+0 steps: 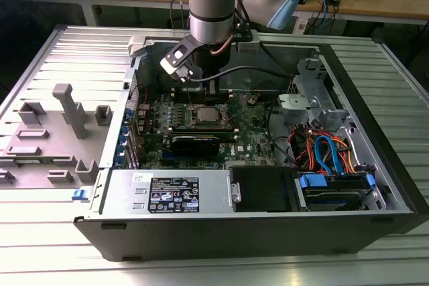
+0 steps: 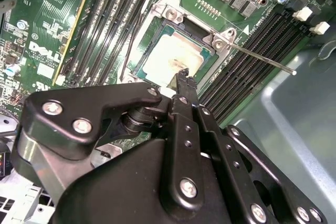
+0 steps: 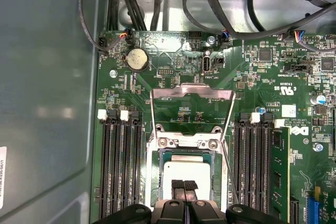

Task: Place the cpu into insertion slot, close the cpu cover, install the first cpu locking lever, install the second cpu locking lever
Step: 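Close the cpu cover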

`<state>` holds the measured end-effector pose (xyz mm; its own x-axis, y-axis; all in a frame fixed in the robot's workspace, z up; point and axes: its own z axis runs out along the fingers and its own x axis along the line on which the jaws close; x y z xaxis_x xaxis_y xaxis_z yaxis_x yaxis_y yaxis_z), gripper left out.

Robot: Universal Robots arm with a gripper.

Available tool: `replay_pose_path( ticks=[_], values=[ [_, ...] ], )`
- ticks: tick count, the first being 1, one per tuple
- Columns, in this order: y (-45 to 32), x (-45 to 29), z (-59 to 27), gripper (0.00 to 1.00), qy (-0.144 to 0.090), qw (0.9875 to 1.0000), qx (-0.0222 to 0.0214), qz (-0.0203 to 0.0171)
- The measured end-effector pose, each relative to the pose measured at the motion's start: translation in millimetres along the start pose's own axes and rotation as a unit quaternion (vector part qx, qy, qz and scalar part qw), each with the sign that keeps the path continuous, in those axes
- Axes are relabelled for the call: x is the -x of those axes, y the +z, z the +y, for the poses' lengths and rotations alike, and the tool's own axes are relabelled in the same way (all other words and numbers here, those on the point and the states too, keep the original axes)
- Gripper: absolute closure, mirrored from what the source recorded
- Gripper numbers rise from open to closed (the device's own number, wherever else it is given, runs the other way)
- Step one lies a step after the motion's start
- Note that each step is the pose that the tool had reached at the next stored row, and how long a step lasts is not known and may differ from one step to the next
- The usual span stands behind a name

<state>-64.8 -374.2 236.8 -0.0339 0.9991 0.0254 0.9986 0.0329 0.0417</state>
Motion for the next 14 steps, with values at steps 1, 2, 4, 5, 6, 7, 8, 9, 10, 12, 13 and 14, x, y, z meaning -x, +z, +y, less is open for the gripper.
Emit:
replay_pose_path(
  ticks=[1, 2, 4, 5, 6, 7, 8, 9, 10, 12, 13, 14],
  values=[
    [-0.3, 0.0, 0.0, 0.89, 0.0, 1.0, -0.0001, -0.0001],
    [-0.5, 0.0, 0.0, 0.89, 0.0, 1.0, -0.0001, -0.0001],
    [-0.5, 0.0, 0.0, 0.89, 0.0, 1.0, -0.0001, -0.0001],
    [-0.5, 0.0, 0.0, 0.89, 0.0, 1.0, -0.0001, -0.0001],
    [-0.6, 0.0, 0.0, 0.89, 0.0, 1.0, -0.0001, -0.0001],
    [-0.6, 0.0, 0.0, 0.89, 0.0, 1.0, -0.0001, -0.0001],
    [-0.6, 0.0, 0.0, 0.89, 0.0, 1.0, -0.0001, -0.0001],
    [-0.6, 0.0, 0.0, 0.89, 0.0, 1.0, -0.0001, -0.0001],
    [-0.6, 0.0, 0.0, 0.89, 0.0, 1.0, -0.0001, -0.0001],
    [-0.7, 0.0, 0.0, 0.89, 0.0, 1.0, -0.0001, -0.0001],
    [-0.8, 0.0, -0.1, 0.89, 0.0, 1.0, -0.0001, -0.0002],
    [-1.8, 0.1, -0.2, 0.89, 0.0, 1.0, -0.0002, -0.0003]
  ],
)
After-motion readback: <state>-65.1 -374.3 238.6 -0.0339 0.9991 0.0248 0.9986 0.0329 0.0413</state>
